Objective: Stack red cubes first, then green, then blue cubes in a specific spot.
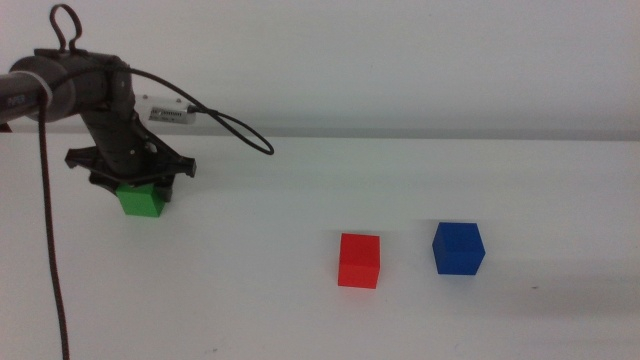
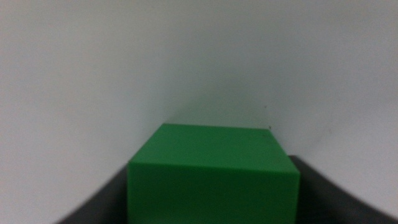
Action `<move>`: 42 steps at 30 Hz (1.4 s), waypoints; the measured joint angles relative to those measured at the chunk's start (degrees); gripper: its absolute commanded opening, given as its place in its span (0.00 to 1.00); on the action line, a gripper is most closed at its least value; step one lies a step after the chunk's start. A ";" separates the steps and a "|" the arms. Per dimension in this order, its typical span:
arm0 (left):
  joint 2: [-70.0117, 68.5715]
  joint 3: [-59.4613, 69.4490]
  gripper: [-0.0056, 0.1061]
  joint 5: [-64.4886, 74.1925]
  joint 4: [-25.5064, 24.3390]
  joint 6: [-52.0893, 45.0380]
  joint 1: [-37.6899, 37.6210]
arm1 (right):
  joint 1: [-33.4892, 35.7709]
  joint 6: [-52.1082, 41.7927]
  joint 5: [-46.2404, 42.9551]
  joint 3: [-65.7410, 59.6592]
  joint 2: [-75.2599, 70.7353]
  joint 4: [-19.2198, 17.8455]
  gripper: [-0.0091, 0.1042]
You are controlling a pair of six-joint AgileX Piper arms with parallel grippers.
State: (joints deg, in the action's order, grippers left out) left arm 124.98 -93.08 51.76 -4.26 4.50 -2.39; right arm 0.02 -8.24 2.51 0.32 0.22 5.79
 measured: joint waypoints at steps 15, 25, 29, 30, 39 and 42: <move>-13.32 0.35 0.03 15.33 -5.78 16.39 -11.02 | 0.00 0.00 0.00 0.00 0.00 0.00 0.79; -15.79 -1.92 0.03 17.95 -4.85 37.12 -37.66 | 0.00 0.00 0.00 0.00 0.00 0.00 0.79; -11.29 -7.69 0.03 17.95 -4.47 38.77 -42.62 | 0.00 0.00 0.00 0.00 0.00 0.00 0.79; -10.08 -9.25 0.03 17.95 -3.94 38.92 -43.23 | 0.00 0.00 0.00 0.00 0.00 0.00 0.79; -3.44 -14.90 0.03 17.95 -1.55 42.62 -43.74 | 0.00 0.00 0.00 0.00 0.00 0.00 0.79; -2.56 -15.25 0.03 17.95 -2.51 43.68 -43.74 | 0.00 0.00 0.00 0.00 0.00 0.00 0.79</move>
State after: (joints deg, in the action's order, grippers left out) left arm 122.42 -108.33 69.71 -6.77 48.18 -46.13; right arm 0.02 -8.24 2.51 0.32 0.22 5.79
